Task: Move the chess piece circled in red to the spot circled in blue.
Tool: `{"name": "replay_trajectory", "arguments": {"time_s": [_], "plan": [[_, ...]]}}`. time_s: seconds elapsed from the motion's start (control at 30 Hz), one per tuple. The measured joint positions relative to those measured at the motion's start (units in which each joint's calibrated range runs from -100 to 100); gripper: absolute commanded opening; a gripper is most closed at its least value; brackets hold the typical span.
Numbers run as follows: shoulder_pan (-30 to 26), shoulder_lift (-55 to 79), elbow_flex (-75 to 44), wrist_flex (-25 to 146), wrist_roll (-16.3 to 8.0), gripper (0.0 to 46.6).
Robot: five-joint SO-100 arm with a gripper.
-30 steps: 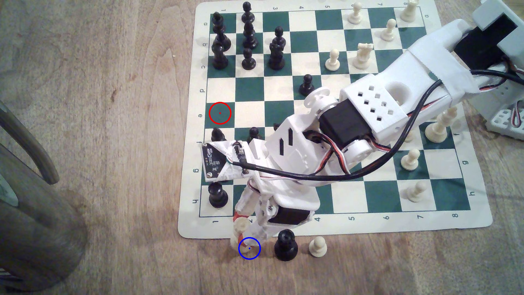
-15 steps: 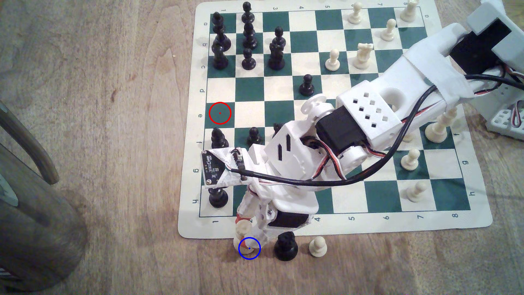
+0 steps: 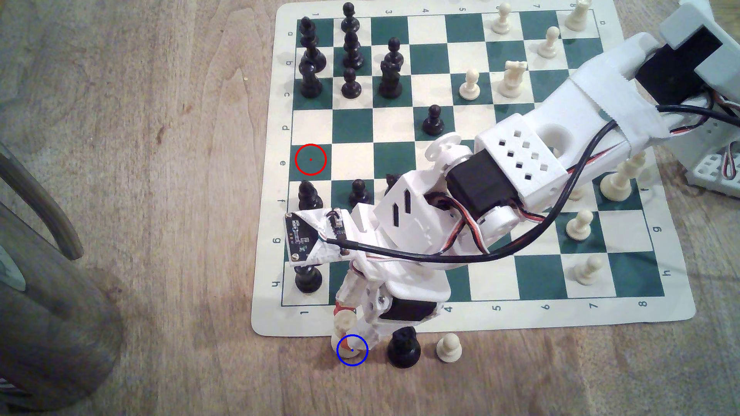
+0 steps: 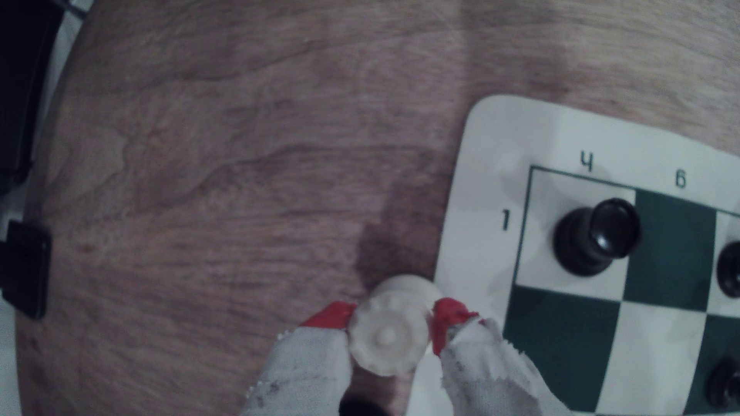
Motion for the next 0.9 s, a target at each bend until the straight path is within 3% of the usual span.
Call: {"name": "replay_trajectory", "arguments": {"time_s": [0.1, 0.23, 0.33, 0.43, 0.9], "plan": [[0.0, 0.08, 0.0, 0.0, 0.0, 1.9], [0.0, 0.75, 0.0, 0.0, 0.0, 8.1], [0.0, 0.75, 0.0, 0.0, 0.0, 16.7], [0.0, 0.84, 0.0, 0.0, 0.0, 19.0], [1.03, -0.17, 0.0, 0.0, 0.0, 20.9]]}}
